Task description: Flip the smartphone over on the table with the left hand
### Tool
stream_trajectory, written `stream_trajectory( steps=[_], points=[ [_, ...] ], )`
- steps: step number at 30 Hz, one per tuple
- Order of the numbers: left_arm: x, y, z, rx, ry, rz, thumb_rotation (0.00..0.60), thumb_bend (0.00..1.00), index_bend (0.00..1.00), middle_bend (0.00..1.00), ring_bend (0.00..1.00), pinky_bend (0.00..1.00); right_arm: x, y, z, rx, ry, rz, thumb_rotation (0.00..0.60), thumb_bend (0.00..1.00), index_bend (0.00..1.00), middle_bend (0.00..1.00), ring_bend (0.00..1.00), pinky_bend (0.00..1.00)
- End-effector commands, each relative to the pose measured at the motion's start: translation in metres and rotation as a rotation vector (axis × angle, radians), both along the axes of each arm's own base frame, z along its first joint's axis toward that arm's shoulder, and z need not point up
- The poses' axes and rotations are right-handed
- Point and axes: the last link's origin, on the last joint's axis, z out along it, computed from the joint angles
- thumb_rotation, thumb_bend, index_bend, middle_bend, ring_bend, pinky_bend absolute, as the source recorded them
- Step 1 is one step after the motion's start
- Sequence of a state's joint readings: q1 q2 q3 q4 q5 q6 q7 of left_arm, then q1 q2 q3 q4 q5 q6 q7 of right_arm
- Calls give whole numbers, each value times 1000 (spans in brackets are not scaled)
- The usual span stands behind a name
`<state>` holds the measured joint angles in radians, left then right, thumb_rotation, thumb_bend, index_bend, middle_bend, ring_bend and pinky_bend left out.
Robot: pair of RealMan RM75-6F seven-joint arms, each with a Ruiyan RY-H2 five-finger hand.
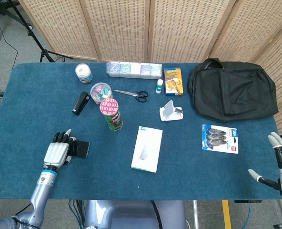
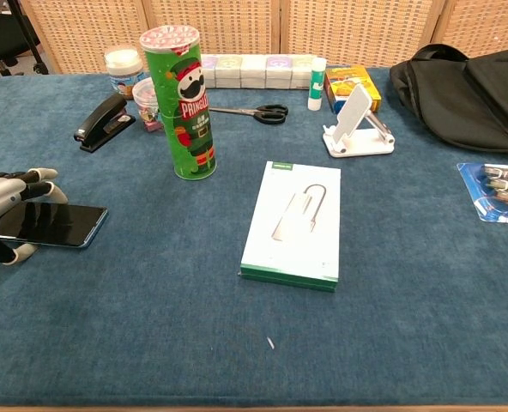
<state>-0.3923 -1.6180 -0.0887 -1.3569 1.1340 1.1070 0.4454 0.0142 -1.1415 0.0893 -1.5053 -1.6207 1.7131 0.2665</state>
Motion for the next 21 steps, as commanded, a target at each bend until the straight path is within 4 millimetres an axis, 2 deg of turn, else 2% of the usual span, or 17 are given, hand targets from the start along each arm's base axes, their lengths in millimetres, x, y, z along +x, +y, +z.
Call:
stream_trajectory(
  steps=[1,12,21],
  points=[
    [-1,-2,3,5,8,-1,600,690,331,0,0,12,0,0,0,1,0,0,600,0,0,0,0,86],
    [0,-3,16,18,64,-20,600,801,421,0,0,12,0,1,1,0,-4,-1,600,0,0,0,0,86],
    [12,8,32,-67,166,-43,600,789,413,0,0,12,0,0,0,6,-2,-3,600,0,0,0,0,86]
  ],
)
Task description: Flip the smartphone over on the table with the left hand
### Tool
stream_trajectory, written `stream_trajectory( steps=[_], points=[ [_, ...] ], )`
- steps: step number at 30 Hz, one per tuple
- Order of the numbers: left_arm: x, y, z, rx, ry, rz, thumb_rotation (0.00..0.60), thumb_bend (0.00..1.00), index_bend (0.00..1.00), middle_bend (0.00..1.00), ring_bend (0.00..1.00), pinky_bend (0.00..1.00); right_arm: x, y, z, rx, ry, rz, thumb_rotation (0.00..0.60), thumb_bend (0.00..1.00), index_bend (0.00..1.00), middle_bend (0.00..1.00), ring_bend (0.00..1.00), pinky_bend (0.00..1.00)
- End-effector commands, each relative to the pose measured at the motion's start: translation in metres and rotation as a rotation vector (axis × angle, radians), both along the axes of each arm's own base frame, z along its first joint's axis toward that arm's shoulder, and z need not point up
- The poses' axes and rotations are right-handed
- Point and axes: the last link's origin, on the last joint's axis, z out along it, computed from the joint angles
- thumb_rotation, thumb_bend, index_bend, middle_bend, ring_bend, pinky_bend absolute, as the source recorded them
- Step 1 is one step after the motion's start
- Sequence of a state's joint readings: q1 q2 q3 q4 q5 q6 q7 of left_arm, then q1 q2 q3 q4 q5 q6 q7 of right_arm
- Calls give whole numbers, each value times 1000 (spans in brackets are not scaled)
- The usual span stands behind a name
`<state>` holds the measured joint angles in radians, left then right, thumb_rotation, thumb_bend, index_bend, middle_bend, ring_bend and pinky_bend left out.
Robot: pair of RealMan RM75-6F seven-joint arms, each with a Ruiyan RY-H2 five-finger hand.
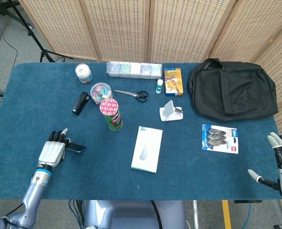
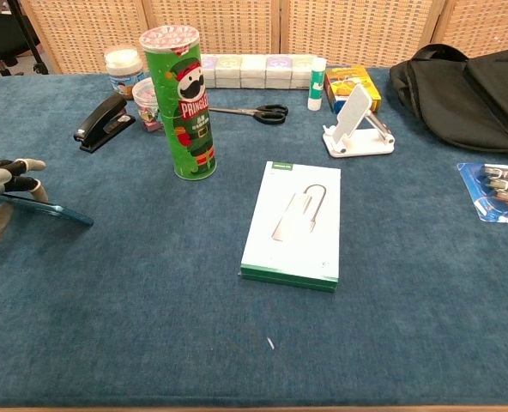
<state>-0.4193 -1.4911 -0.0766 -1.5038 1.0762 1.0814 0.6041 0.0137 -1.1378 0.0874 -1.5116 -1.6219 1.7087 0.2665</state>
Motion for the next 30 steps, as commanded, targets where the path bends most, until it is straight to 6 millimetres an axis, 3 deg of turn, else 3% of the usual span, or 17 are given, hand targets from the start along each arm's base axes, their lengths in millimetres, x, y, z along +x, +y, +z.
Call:
stream_trajectory(
  steps=[1,6,8,13,16,18,21,24,30],
  points=[
    [10,10,6,-11,49,-20,600,783,397,0,0,12,0,0,0,-1,0,-2,600,0,0,0,0,86],
    [21,24,5,25,98,-61,600,766,271,0,0,12,-1,0,-1,7,1,-7,600,0,0,0,0,86],
    [30,38,3,62,103,-81,600,766,230,0,0,12,-1,0,-2,13,4,-11,600,0,0,0,0,85],
    [35,48,3,106,104,-88,600,740,44,0,0,3,-2,-1,-2,13,1,-16,600,0,0,0,0,86],
    [40,50,10,136,74,-85,600,641,0,0,0,0,-2,-2,-2,14,1,-17,600,0,0,0,0,85],
    [42,48,17,158,48,-92,600,467,0,0,0,0,-2,-2,-2,13,1,-16,600,0,0,0,0,85],
    [44,39,38,212,-27,-102,600,197,0,0,0,0,-2,-1,-2,16,-1,-15,600,0,0,0,0,86],
    [40,24,59,241,-84,-104,600,8,0,0,0,0,-1,-1,-1,16,-4,-13,600,0,0,0,0,86],
    [23,-23,98,290,-168,-91,600,0,0,0,0,0,1,1,-1,16,-10,-6,600,0,0,0,0,76]
  ],
)
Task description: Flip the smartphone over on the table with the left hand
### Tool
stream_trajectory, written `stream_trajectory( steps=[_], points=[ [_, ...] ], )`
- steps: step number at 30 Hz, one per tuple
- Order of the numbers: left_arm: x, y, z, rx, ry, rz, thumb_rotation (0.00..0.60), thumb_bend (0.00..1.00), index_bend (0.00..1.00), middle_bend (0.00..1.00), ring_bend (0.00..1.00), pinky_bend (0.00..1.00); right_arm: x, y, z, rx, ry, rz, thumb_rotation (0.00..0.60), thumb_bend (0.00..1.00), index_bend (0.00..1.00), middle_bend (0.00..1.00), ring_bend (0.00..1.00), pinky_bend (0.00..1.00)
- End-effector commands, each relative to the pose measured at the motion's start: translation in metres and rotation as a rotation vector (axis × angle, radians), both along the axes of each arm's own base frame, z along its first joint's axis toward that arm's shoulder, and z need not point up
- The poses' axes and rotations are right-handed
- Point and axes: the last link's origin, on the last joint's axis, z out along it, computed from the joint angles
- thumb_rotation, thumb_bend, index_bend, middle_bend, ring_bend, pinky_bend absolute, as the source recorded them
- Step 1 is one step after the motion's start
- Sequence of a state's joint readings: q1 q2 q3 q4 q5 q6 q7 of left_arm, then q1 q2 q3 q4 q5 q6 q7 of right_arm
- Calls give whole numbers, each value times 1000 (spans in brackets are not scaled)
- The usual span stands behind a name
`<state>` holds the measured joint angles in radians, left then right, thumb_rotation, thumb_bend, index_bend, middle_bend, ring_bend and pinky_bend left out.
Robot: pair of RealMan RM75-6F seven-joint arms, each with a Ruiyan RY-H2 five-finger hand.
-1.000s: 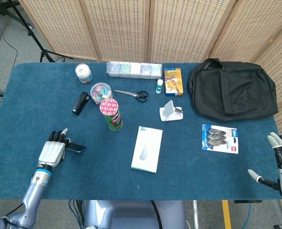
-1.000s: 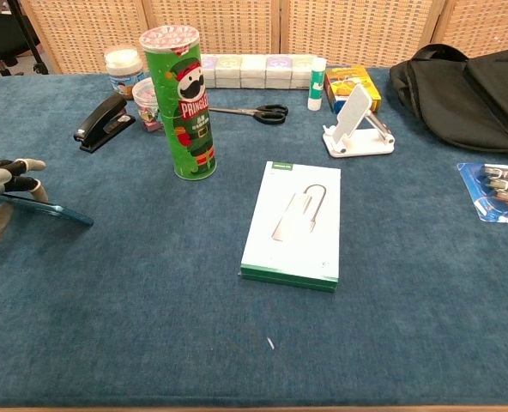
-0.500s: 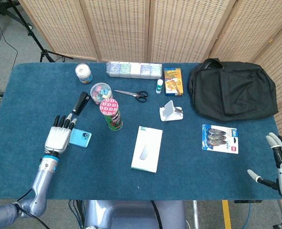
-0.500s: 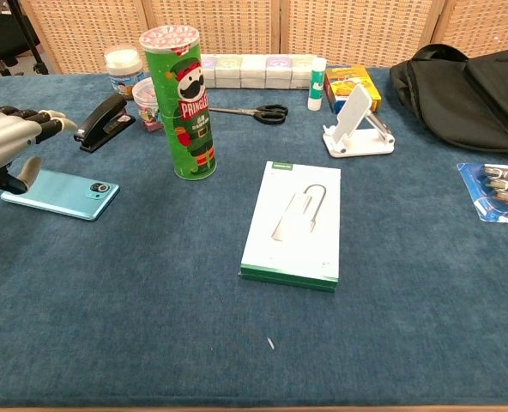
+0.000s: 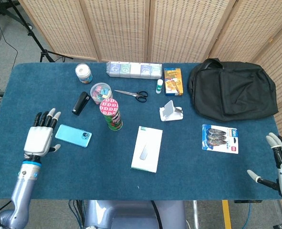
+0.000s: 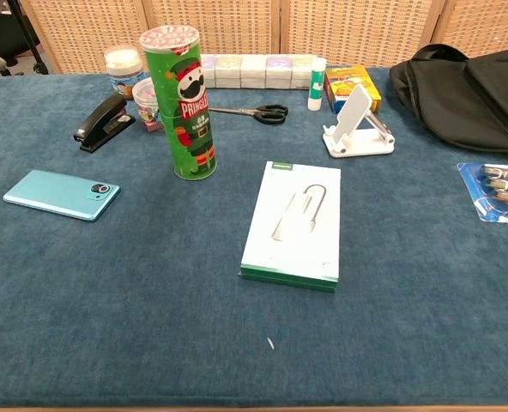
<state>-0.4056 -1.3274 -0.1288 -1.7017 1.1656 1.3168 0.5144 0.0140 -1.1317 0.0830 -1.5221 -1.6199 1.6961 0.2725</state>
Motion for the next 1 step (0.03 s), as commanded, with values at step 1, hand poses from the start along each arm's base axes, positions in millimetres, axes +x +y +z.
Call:
stream_trajectory(
  steps=[1],
  points=[
    [-12,-39,24,30,-57,4,600,0,0,0,0,0,1,0,0,0,0,2,600,0,0,0,0,77]
  ],
)
